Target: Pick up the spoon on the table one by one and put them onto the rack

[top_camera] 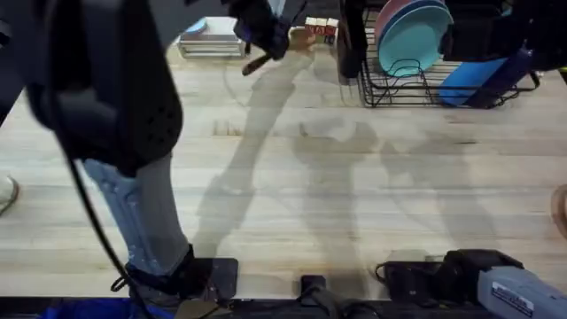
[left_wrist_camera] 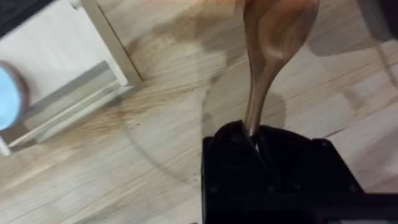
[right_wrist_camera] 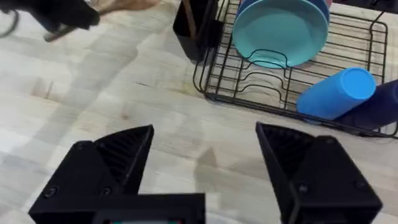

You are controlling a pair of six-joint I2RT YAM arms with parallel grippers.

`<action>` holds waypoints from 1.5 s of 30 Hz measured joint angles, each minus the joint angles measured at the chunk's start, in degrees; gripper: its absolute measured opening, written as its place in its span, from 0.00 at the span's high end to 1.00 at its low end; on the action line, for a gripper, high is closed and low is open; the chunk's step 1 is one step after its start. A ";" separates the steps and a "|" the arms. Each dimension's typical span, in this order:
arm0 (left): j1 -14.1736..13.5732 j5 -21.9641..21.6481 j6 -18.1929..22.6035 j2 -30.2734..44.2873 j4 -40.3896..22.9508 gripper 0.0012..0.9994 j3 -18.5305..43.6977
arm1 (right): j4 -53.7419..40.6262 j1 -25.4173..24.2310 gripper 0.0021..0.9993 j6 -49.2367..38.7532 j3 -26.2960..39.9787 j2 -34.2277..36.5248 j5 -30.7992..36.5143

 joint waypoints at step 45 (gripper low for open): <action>-10.34 17.25 -9.05 -18.57 34.52 0.96 -1.20 | 0.00 0.00 0.00 -0.02 0.00 0.00 -0.02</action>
